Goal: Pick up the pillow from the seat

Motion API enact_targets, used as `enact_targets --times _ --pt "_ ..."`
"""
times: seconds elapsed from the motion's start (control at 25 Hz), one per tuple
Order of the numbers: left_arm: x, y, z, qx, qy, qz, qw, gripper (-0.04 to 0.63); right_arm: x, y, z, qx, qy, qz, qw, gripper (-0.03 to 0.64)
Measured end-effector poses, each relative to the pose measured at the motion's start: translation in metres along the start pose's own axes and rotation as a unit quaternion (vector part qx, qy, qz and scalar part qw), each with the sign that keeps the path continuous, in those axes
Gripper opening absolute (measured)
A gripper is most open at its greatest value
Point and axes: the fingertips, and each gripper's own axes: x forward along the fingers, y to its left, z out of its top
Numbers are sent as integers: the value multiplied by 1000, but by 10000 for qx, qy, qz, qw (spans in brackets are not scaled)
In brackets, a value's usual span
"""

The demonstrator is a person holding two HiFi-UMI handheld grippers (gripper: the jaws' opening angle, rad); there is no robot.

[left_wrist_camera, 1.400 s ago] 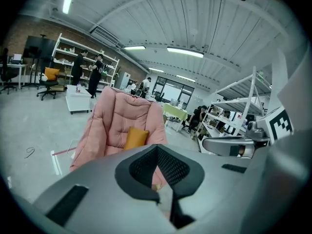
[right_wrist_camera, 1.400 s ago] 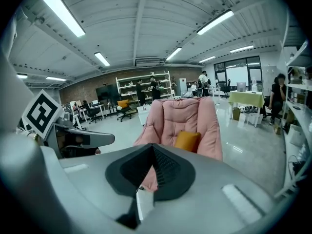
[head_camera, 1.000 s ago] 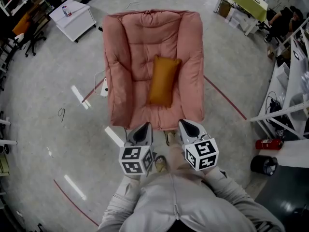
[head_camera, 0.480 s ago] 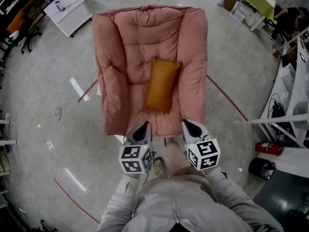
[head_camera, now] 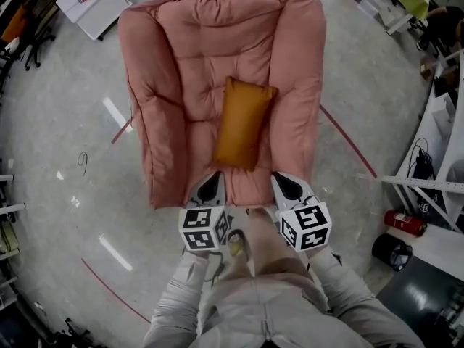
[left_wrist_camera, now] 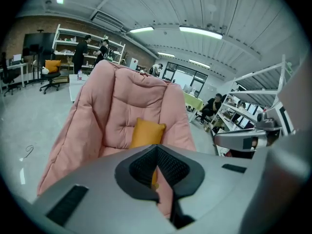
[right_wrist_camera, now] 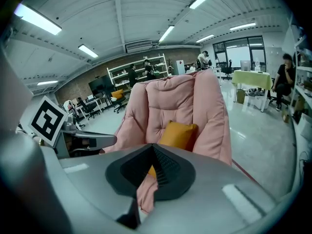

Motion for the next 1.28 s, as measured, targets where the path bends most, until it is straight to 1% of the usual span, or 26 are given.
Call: enact_targets --times 0.16,0.32,0.36,0.44,0.48,0.64,0.8,0.96,1.04,1.16,1.28 --pt "29 8 -3 -26 102 101 9999 6 19 -12 -2 60 86 62 9999 -2" --pt "61 14 -9 -71 284 73 9995 8 37 -25 -3 141 176 101 9997 -2" --pt "69 16 -9 -86 310 58 9995 18 42 -27 -4 155 202 110 9996 -2" --pt "87 19 -10 -78 380 -11 9992 122 51 -32 -4 181 252 123 9994 -2" --pt "96 21 -11 -76 417 -52 9991 163 56 -35 -5 196 276 124 9993 -2" --pt "132 26 -15 -133 598 -174 9980 271 73 -45 -8 276 357 130 9989 -2" --pt "166 25 -24 -162 894 -366 9952 433 84 -53 -14 362 445 160 9982 -2" --pt "195 29 -37 47 1131 -339 9930 523 93 -60 -25 446 574 195 9972 -2" --pt "209 34 -45 73 1231 -325 9918 555 98 -63 -30 491 627 195 9966 -2" --pt "228 43 -58 4 1498 -327 9882 584 106 -69 -35 558 694 188 9959 -2" --pt "248 50 -64 36 1652 -339 9857 589 114 -76 -39 613 745 191 9951 -2"
